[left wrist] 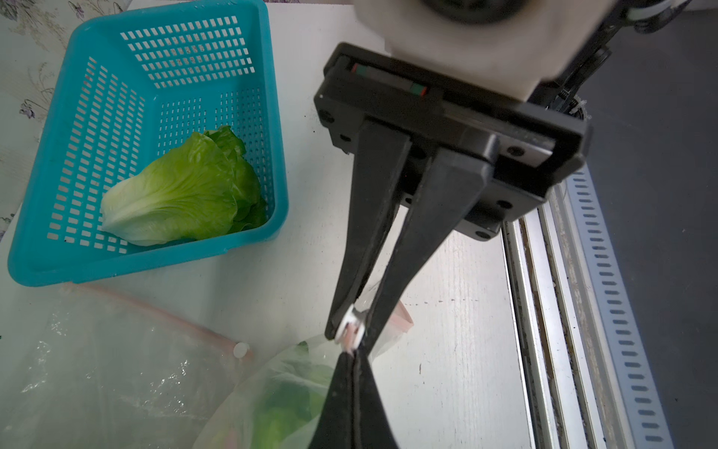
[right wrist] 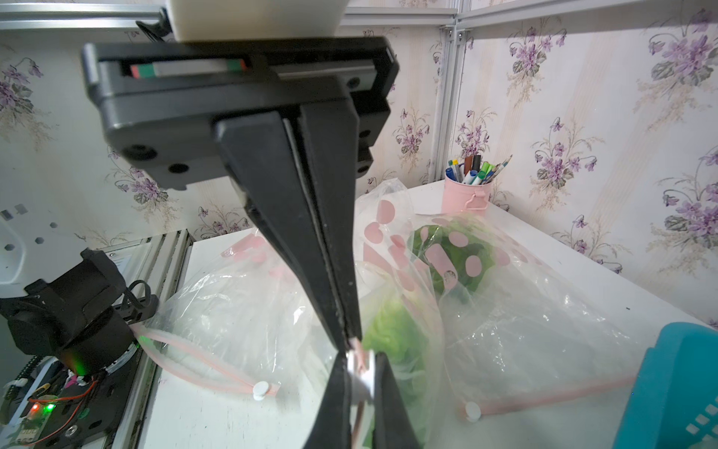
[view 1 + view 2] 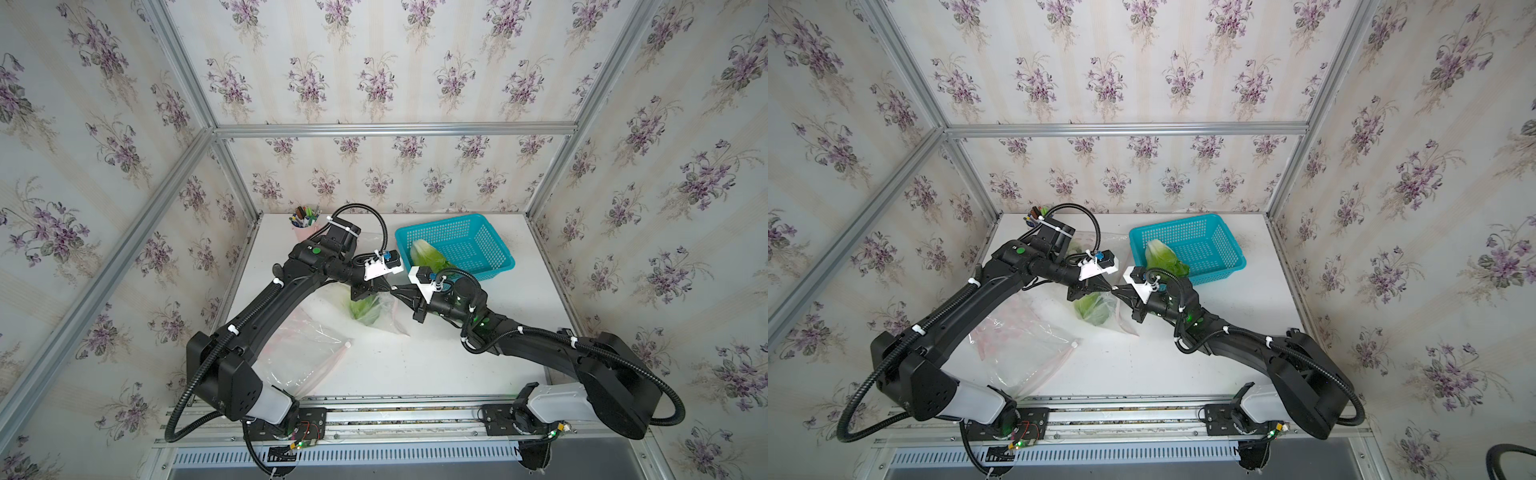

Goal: Open the zip-top bag and take out the chinese cabbages
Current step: Unzip the zipper on the zipper food storage bag.

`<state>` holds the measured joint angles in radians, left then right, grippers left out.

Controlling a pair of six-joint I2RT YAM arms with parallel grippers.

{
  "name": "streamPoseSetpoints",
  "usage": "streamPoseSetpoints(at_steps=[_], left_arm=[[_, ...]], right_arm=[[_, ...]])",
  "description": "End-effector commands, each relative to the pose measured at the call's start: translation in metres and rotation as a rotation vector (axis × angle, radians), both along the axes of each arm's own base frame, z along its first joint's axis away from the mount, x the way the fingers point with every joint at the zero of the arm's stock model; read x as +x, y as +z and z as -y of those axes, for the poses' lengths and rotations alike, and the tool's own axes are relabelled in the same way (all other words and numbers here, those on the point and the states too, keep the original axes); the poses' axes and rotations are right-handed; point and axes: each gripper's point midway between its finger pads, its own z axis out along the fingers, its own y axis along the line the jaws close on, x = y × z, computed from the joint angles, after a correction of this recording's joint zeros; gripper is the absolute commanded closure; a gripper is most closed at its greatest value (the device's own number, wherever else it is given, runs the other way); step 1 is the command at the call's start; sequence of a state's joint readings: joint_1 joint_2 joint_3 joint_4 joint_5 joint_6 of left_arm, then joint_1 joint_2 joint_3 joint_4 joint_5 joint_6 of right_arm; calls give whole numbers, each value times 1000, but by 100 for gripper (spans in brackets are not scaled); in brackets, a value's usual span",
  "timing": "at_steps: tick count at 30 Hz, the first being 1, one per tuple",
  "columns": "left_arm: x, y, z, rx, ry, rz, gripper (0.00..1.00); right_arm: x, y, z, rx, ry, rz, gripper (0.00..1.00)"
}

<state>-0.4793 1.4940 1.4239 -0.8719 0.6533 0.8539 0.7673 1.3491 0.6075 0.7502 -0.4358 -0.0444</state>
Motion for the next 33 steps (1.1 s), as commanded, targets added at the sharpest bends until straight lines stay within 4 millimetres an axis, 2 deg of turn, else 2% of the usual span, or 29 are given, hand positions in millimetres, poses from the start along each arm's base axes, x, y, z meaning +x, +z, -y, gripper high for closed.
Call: streamPoseSetpoints(at_steps=[1,8,13,29,33], left_arm=[[-5,-1,3,-7,-31,-5,100],[-4,-16,10,26,-25,4,100],[2,-19,10,22,34,18,100],[17,-3,-2,-15,154,58,100],[21,-5,-7,-11,173,58,100]], right_arm=[[-5,15,-3,42,31,33,100],[-6,17,-3,49,36,43,100],[-10,16,-2,60,47,63,100],[-12,4,2,57,42,55,100],[-14,0,2,52,45,51,100]])
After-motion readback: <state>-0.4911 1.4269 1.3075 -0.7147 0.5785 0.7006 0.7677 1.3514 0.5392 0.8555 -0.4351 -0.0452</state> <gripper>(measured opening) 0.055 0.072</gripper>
